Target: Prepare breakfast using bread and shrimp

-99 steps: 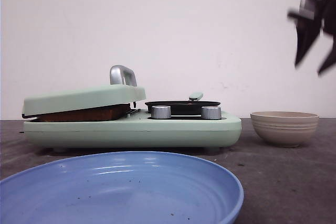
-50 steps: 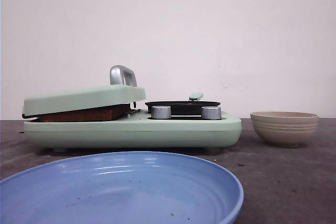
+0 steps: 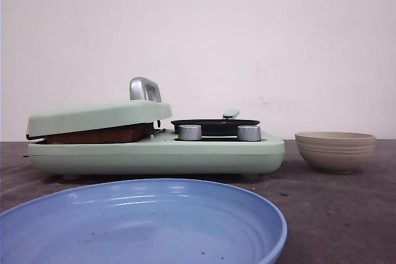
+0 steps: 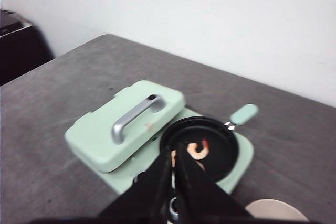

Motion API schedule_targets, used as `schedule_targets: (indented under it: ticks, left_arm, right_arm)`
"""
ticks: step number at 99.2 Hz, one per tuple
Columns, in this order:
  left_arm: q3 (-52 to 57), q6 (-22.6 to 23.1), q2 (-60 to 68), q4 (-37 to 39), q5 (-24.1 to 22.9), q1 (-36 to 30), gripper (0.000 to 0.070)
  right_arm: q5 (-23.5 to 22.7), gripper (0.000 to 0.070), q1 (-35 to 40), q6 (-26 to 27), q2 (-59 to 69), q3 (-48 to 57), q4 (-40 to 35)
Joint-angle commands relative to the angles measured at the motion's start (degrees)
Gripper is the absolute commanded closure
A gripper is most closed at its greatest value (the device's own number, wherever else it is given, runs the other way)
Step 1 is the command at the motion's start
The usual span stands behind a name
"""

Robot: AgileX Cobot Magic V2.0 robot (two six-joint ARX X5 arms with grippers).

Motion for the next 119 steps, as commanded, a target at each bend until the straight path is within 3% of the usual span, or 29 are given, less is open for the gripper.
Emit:
schedule_targets:
  ticks: [1,15,28,53,65,89,119]
  left_arm:
    - [-0.4,-1.8,-1.4,0.2,0.1,-0.2,0.07]
    - [-3.1,-4.9,-7.3,0.3,-0.9,-0.1,0.07]
    - [-6.3,-6.5,-14.1,-1.5,-5.0,-0.1,0.07]
    - [-12.3,-10.8,-21.5,-7.2,-6.6,-0.1,0.07]
    - [-12.6,-10.9,-21.4,-5.4,-7.1,-0.1,0.07]
    - [-12.6,-11.1,-21.4,-6.5,-7.9,-0.1,0.07]
    - [-12.6,-11.9,-21.4,-7.3,-7.5,-0.1,0.07]
  right_arm:
    - [-0.2,0.07,1.1,-0.8,-3.1,-5.9,3.7]
    - [0.1,0.07,2.3,-0.6,-11.7,-20.9,11.7]
    - [0.9,0.07,2.5,3.4,-19.6,-33.2,18.1]
    - [2.5,0.07,2.5,8.0,-30.3,-48.3,19.6]
    - [2.2,0.07,2.5,12.0,-33.0,-52.0,22.4]
    - [6.5,0.07,2.5,12.7,-33.9,-52.7,21.8]
    - [6.5,0.07,2.5,13.3,-33.9,-52.7,21.2]
